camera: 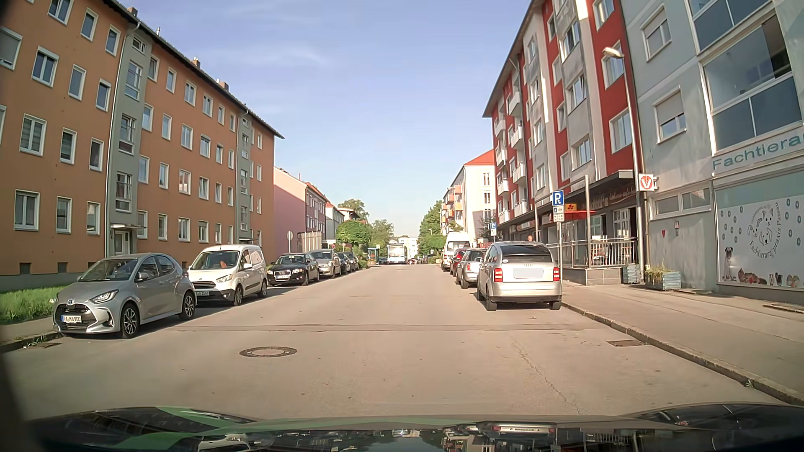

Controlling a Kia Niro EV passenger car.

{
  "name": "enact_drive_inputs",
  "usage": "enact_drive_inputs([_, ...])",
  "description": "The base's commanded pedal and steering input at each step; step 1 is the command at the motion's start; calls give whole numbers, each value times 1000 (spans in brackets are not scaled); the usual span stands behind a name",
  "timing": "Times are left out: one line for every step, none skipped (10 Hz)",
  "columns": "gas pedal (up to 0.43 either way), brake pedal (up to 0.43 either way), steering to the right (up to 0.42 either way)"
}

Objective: Follow the waypoints while adhering to traffic rules and regulations

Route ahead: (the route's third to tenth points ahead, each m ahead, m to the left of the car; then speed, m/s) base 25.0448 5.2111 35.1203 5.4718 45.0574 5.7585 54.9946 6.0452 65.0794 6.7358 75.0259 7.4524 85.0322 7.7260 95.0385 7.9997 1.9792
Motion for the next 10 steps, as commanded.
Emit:
enact_drive_inputs([0, 232, -9])
enact_drive_inputs([0, 171, -7])
enact_drive_inputs([0, 85, -6])
enact_drive_inputs([0, 0, -6])
enact_drive_inputs([0, 0, -6])
enact_drive_inputs([0, 0, -7])
enact_drive_inputs([0, 0, -8])
enact_drive_inputs([0, 0, -11])
enact_drive_inputs([20, 0, -13])
enact_drive_inputs([118, 0, -15])
